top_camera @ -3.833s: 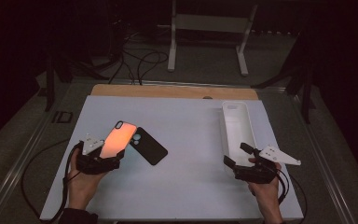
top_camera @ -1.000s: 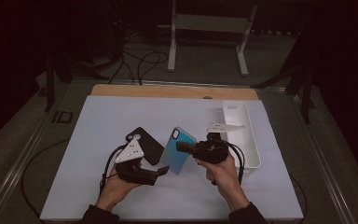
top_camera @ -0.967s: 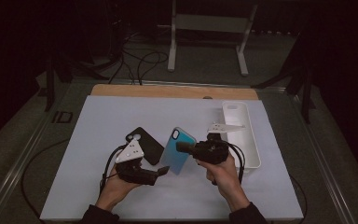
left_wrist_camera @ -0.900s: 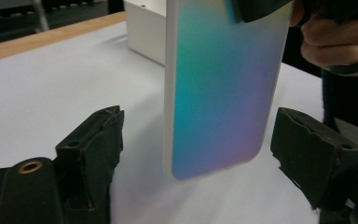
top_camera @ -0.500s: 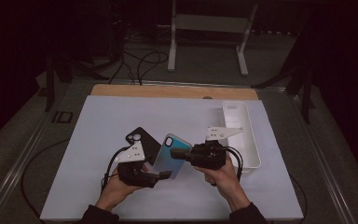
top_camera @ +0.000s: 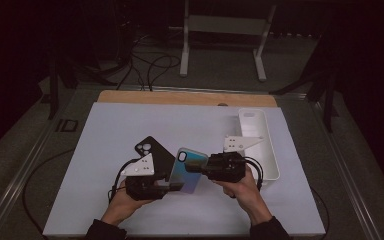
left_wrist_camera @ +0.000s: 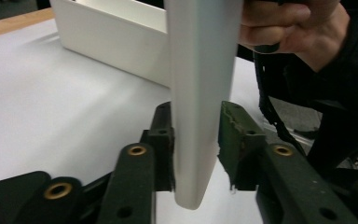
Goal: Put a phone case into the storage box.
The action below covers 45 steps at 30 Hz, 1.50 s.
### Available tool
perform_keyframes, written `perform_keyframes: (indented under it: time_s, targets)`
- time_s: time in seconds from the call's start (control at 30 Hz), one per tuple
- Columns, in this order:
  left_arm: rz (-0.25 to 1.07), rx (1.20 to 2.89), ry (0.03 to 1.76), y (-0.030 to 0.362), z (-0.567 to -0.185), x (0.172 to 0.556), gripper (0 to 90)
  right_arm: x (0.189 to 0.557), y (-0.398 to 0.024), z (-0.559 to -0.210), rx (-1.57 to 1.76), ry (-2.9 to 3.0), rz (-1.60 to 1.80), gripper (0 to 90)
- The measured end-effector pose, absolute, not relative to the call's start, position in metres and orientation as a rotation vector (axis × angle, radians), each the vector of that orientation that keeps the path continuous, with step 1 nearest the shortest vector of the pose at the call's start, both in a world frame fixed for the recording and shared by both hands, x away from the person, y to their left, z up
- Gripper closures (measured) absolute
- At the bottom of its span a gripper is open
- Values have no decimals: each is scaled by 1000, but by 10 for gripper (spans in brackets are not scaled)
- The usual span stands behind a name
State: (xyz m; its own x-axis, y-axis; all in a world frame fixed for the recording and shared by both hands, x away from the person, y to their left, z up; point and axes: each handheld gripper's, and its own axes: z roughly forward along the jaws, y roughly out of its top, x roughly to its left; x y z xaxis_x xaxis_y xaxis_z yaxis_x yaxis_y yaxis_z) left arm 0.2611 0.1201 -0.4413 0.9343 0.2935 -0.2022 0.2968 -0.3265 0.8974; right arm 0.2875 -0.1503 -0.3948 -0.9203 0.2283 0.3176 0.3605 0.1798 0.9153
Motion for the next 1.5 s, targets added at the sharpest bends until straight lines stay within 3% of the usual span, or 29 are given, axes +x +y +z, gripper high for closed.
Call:
perform_keyframes:
  time_s: [0.23, 0.37, 0.5, 0.57, 0.6, 0.67, 0.8, 1.5]
  targets:
    - [-21, 1925, 409, 121, -445, 262, 798, 282, -145, -392, -630, -2450, -1840, 569]
    - [-12, 1924, 410, 121, -444, 262, 804, 281, -141, -391, -652, -2478, -1842, 524]
    - [20, 1921, 427, 122, -442, 261, 807, 279, -138, -390, -718, -2530, -1837, 376]
    - [20, 1921, 427, 122, -442, 261, 807, 279, -138, -390, -743, -2539, -1833, 376]
    - [35, 1919, 439, 123, -441, 261, 807, 279, -138, -389, -812, -2547, -1842, 278]
    - [41, 1918, 445, 123, -441, 261, 807, 278, -139, -388, -868, -2557, -1860, 223]
    - [49, 1918, 452, 123, -442, 261, 808, 276, -141, -384, -974, -2534, -1886, 184]
    - [116, 1922, 534, 122, -443, 264, 808, 266, -134, -384, -1203, -2461, -1907, 157]
